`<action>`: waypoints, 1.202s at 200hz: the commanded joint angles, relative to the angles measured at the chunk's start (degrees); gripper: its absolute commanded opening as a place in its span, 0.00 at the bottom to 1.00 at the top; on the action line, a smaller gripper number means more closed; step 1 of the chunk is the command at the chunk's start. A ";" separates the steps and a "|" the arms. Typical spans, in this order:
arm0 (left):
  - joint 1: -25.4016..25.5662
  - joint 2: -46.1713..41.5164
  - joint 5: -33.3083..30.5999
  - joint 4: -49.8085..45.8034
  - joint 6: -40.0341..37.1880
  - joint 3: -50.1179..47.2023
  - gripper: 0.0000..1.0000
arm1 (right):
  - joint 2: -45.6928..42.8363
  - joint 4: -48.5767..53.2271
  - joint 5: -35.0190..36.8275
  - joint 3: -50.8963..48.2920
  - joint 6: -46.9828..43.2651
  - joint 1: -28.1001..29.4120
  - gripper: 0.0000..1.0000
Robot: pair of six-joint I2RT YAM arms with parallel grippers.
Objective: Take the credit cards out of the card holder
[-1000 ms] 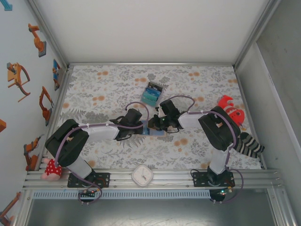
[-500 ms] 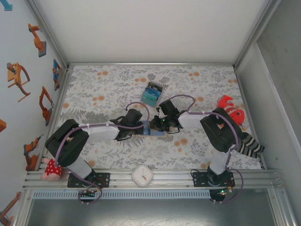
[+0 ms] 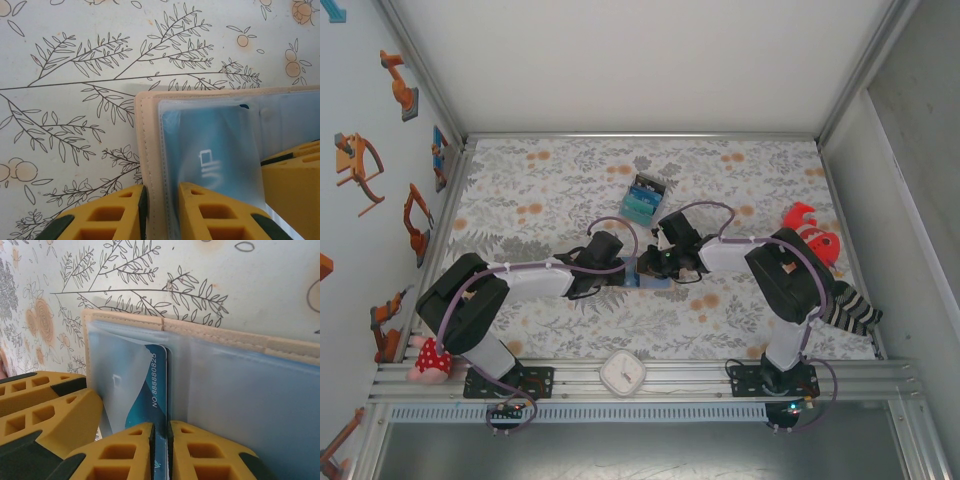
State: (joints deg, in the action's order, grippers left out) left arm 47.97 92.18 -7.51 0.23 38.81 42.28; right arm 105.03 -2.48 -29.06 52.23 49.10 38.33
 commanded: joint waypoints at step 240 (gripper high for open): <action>0.99 1.65 1.56 -2.58 1.10 1.22 0.23 | 0.35 -17.82 -9.68 -4.45 3.58 0.96 0.14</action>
State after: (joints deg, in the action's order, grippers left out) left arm 47.97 92.44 -9.78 -1.54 39.05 42.96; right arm 106.19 -14.79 -34.06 48.10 51.77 38.33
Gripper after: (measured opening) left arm 0.234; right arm 0.141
